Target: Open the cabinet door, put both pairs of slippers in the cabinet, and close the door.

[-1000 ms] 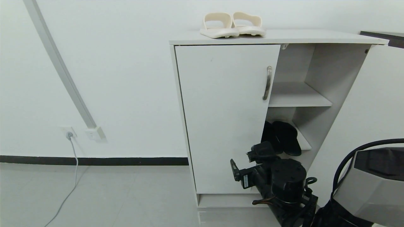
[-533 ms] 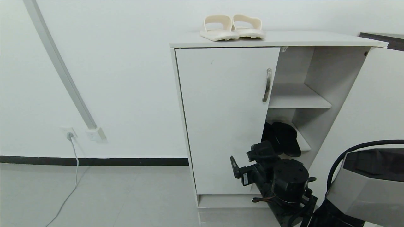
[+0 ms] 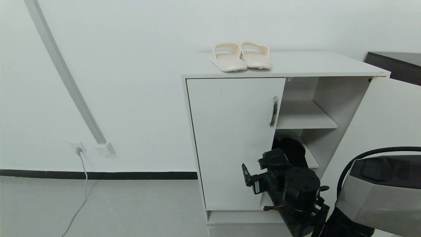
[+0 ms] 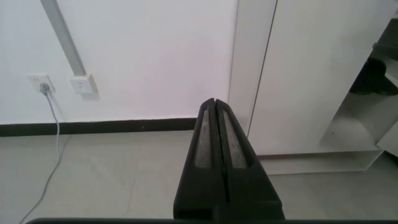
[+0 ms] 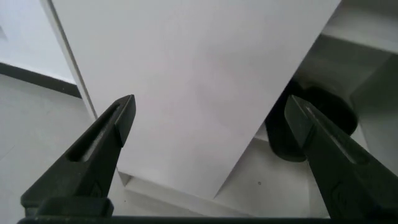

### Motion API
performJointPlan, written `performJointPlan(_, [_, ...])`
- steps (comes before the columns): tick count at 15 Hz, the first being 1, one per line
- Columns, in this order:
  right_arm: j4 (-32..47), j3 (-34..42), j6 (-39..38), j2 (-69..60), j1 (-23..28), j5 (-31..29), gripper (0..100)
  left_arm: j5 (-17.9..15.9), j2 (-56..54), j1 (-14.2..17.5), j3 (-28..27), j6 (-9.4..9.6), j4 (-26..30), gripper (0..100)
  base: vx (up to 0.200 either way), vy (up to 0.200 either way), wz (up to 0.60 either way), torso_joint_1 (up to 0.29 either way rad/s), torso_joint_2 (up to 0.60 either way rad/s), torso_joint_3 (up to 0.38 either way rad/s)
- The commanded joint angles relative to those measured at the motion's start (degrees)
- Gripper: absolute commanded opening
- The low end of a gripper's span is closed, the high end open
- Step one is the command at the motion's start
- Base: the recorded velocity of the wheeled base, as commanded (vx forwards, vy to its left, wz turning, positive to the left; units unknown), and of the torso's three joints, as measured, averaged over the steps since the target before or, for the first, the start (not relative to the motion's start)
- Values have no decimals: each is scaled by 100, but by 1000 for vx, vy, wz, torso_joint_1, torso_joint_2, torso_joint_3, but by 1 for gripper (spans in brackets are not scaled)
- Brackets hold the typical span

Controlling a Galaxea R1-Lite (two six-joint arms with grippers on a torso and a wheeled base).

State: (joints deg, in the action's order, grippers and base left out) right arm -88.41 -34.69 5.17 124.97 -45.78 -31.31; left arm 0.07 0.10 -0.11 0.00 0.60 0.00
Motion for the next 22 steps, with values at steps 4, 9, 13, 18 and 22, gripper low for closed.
performJointPlan(4, [-1,-2,2,10,-2,2,100,1,-1,-7,0,2,0,0,0,0,0,133,-461,-338])
performJointPlan(9, [-1,-2,10,10,-2,2,100,1,-1,2,0,2,0,0,0,0,0,163,-478,-321])
performJointPlan(13, [-1,-2,19,-25,-10,-7,100,1,-1,2,0,2,0,0,0,0,0,189,-505,-314])
performJointPlan(18, [-10,7,19,-60,-10,-7,100,1,-1,-7,0,2,0,0,0,0,0,218,-531,-310])
performJointPlan(22, [-10,59,19,-113,60,10,100,1,-1,-7,0,2,0,0,0,0,150,246,-577,-328])
